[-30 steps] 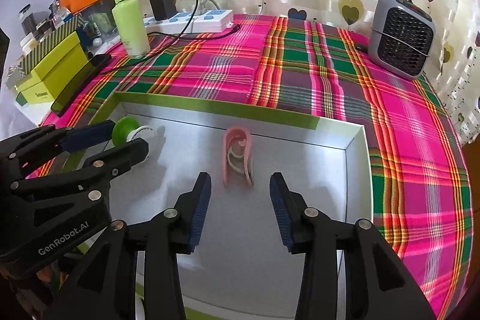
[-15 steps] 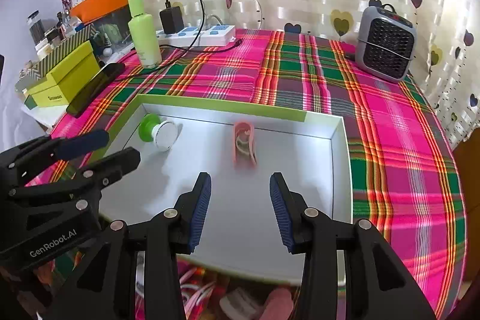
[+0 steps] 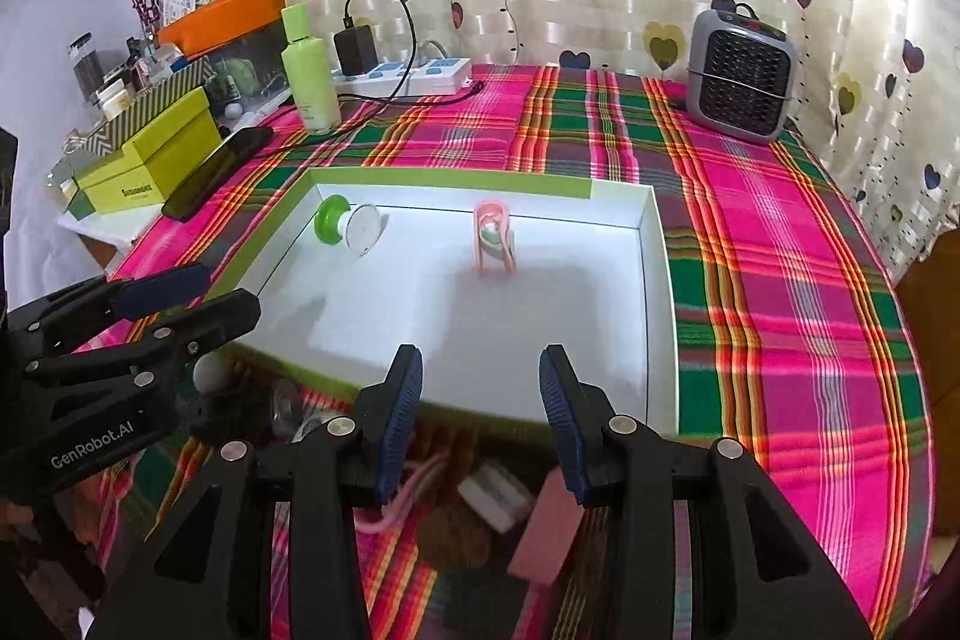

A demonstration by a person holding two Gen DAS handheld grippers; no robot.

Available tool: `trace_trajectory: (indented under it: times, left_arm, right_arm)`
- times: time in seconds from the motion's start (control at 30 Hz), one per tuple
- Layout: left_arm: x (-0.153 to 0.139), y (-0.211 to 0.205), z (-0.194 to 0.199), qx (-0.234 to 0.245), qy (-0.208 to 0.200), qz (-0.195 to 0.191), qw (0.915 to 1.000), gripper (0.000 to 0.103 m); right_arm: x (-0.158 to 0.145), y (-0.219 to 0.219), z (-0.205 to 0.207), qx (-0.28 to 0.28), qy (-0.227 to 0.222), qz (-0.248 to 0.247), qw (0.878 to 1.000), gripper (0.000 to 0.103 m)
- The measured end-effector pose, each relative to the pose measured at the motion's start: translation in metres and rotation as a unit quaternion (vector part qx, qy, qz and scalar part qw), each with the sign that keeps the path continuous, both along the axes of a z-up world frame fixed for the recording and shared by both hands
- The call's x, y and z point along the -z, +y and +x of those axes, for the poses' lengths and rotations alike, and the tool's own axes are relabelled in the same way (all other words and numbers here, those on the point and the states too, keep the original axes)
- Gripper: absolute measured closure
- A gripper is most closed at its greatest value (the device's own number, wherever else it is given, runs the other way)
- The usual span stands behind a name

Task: Organize objects
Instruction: 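Withdraw both grippers from the box toward the remaining items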

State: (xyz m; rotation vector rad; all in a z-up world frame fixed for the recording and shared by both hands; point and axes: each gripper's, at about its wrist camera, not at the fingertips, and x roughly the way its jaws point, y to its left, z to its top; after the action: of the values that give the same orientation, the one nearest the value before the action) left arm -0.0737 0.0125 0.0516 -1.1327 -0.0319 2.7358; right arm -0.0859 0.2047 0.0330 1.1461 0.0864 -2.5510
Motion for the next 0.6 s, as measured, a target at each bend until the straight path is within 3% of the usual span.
trace_trajectory:
  times: [0.47, 0.6]
  left_arm:
    - [0.011, -0.019, 0.031, 0.012, -0.004, 0.027, 0.9996, 0.052]
    - [0.017, -0.017, 0.031, 0.019, -0.013, 0.02, 0.9995, 0.052]
  right_arm:
    - [-0.001, 0.023, 0.04, 0.004, 0.017, 0.0, 1.0, 0.061]
    - [0.002, 0.033, 0.043, 0.017, 0.013, 0.004, 1.0, 0.061]
